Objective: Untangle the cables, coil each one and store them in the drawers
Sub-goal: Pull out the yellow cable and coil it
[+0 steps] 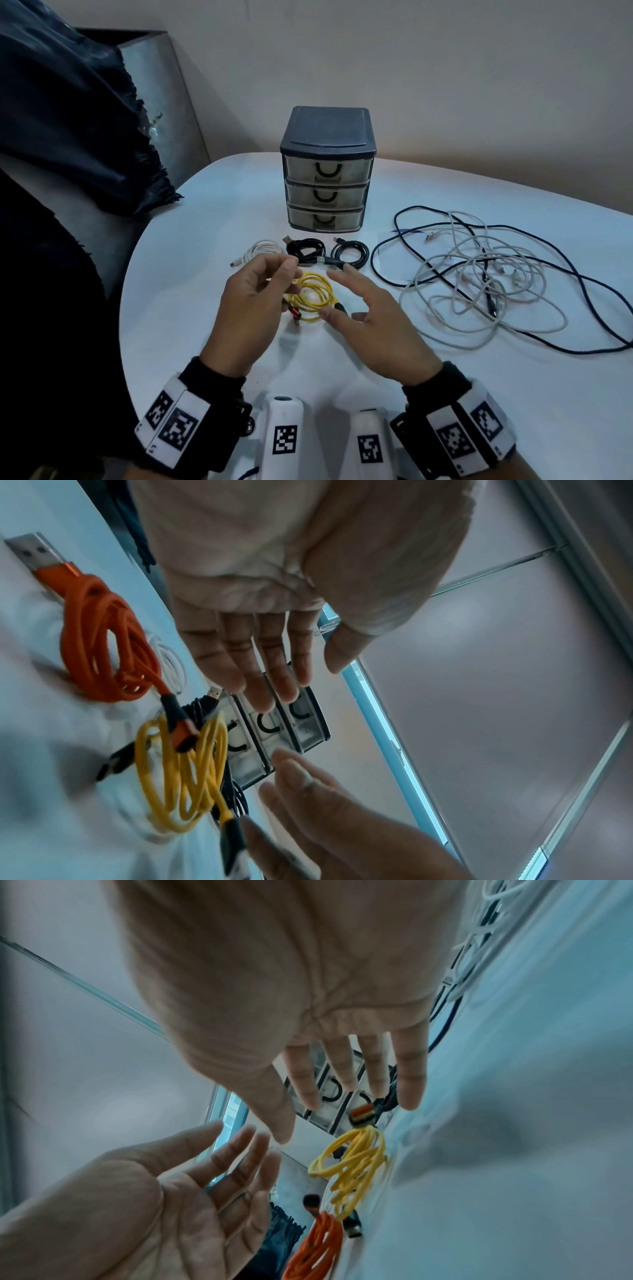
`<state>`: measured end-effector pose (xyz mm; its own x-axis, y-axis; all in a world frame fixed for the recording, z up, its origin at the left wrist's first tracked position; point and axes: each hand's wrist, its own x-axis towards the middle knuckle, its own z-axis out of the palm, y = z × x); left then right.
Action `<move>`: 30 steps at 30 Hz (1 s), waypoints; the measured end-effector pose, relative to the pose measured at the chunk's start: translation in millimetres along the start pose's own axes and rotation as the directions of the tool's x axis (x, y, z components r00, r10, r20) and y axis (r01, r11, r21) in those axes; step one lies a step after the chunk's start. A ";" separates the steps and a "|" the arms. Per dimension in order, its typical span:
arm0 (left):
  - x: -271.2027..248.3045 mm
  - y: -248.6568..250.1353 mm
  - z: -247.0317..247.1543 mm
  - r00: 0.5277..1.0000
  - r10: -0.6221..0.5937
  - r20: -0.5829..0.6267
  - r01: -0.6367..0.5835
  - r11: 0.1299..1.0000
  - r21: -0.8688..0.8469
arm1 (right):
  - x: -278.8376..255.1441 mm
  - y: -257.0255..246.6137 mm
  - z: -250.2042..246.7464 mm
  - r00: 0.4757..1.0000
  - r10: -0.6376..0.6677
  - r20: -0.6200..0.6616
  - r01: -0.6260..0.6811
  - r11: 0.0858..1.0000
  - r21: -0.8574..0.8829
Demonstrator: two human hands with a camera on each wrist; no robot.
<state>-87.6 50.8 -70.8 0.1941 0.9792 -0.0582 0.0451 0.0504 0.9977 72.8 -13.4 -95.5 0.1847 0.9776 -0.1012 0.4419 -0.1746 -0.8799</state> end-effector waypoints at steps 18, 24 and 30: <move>44.4 8.1 15.9 0.979 -0.141 0.150 -0.046 0.559 0.828 | 4.5 4.6 1.1 0.995 0.070 -0.075 -0.072 0.997 -0.030; 60.7 6.2 26.6 0.949 -0.279 0.146 -0.024 0.398 0.917 | 3.8 7.8 -0.3 0.992 0.094 -0.085 -0.093 0.996 0.008; 50.3 19.4 32.1 0.939 -0.207 0.275 0.008 0.812 0.584 | -0.9 1.9 0.2 0.970 0.171 -0.172 -0.124 0.959 0.257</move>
<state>-45.5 94.7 -55.4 0.4423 0.8552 -0.2702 0.6104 -0.0664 0.7893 73.2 -14.5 -97.1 0.4063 0.8980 -0.1689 0.1754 -0.2580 -0.9501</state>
